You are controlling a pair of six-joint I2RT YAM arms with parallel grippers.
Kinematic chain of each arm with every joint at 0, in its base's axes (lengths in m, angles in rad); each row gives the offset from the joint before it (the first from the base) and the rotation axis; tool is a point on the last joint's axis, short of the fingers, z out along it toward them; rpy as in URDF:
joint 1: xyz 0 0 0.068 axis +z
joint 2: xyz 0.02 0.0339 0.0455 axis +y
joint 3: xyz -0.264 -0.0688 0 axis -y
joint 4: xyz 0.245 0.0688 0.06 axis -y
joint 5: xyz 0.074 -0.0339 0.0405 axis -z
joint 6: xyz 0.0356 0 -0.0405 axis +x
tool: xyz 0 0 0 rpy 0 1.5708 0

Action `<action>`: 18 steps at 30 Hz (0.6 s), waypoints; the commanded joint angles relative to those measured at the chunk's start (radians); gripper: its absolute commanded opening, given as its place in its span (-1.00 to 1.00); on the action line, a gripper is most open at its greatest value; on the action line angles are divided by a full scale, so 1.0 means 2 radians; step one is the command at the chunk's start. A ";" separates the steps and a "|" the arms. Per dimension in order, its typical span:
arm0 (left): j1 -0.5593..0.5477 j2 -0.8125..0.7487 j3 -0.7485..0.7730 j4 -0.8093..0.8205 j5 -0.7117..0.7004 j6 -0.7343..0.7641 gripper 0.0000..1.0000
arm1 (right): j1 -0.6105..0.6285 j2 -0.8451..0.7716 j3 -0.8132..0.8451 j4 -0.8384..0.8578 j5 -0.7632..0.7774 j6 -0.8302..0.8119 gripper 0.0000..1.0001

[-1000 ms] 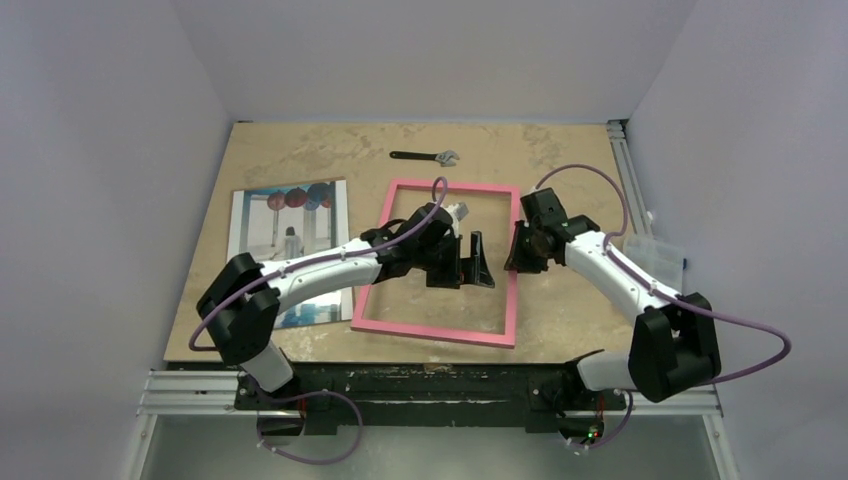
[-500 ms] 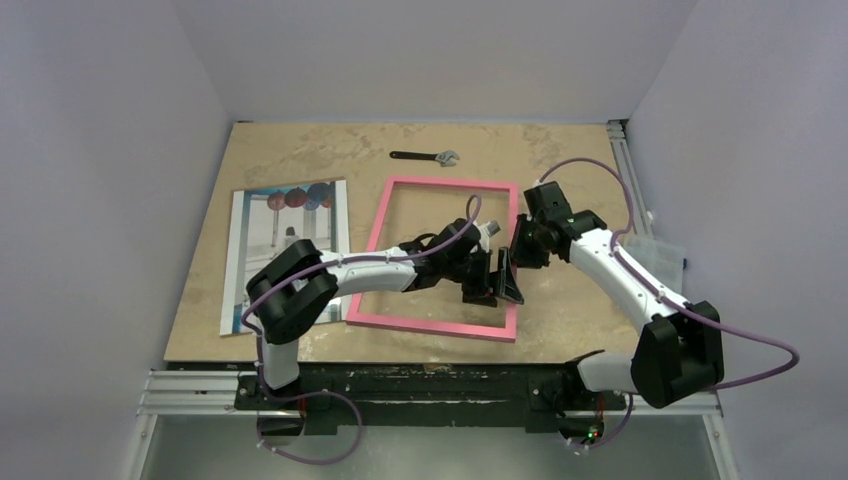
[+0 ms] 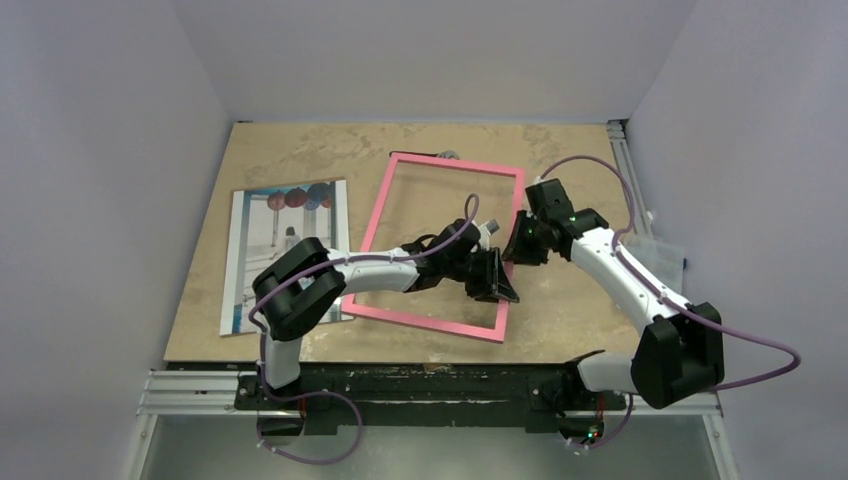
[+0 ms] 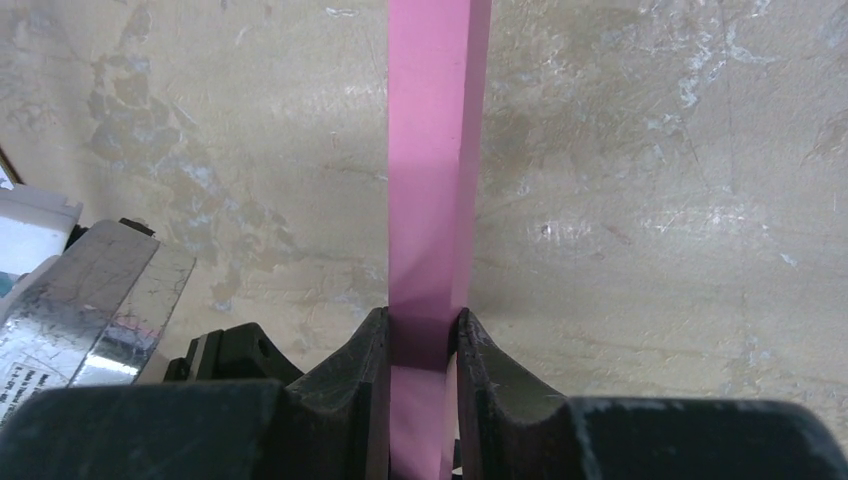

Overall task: Put the photo into the frame
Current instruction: Turn over the photo frame at the center of the board.

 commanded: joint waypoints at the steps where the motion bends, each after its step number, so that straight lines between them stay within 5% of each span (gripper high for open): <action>1: -0.007 -0.019 0.010 0.025 0.009 0.019 -1.00 | 0.000 -0.017 0.029 0.047 -0.042 -0.007 -0.77; 5: -0.007 -0.030 0.014 -0.004 0.002 0.035 -1.00 | -0.009 -0.024 0.029 0.044 -0.045 -0.016 0.00; 7: -0.007 -0.040 0.015 -0.019 -0.004 0.045 -1.00 | -0.020 -0.030 0.027 0.045 -0.053 -0.020 0.22; 18: -0.007 -0.099 0.021 -0.062 -0.015 0.086 -1.00 | -0.153 -0.071 -0.029 0.118 -0.249 -0.030 0.41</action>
